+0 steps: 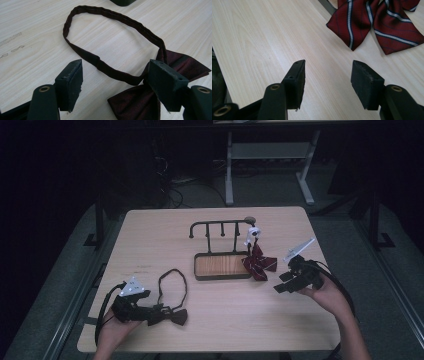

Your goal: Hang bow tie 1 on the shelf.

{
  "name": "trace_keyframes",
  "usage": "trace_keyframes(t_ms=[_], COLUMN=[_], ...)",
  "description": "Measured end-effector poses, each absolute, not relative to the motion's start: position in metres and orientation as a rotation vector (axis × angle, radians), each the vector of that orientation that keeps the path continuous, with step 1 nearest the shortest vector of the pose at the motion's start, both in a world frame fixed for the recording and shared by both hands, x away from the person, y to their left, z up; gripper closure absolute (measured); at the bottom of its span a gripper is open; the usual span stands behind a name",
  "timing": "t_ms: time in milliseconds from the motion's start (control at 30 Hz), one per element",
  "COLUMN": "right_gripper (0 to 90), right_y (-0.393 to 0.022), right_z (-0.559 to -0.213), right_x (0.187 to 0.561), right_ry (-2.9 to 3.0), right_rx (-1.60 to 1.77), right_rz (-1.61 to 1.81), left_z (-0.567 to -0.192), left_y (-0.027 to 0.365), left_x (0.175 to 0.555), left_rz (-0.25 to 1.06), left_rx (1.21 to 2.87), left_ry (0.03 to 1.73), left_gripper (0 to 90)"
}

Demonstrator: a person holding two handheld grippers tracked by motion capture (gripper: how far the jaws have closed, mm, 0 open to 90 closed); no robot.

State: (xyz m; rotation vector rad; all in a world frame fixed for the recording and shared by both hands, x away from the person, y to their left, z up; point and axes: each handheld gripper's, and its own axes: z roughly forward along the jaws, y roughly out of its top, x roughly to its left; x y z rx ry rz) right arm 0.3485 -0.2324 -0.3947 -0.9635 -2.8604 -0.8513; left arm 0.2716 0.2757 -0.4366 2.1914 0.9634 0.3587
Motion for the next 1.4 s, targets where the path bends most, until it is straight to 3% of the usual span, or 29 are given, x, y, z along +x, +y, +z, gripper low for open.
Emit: trace_keyframes(t_ms=[767,1400], right_gripper=[42.2,41.9], right_y=[-0.234,-0.238], right_z=[-0.407,-0.404], right_x=[0.334,0.332], right_ry=[-2.852,-2.854], right_rx=[-0.968,-0.963], right_rz=[-0.848,-0.875], left_z=[-0.425,-0.414], left_y=[0.261,0.258], left_x=[0.281,0.327], left_rz=[0.411,0.369], left_rx=[2.256,2.314], left_ry=[0.941,1.013], left_gripper=[33.6,43.4])
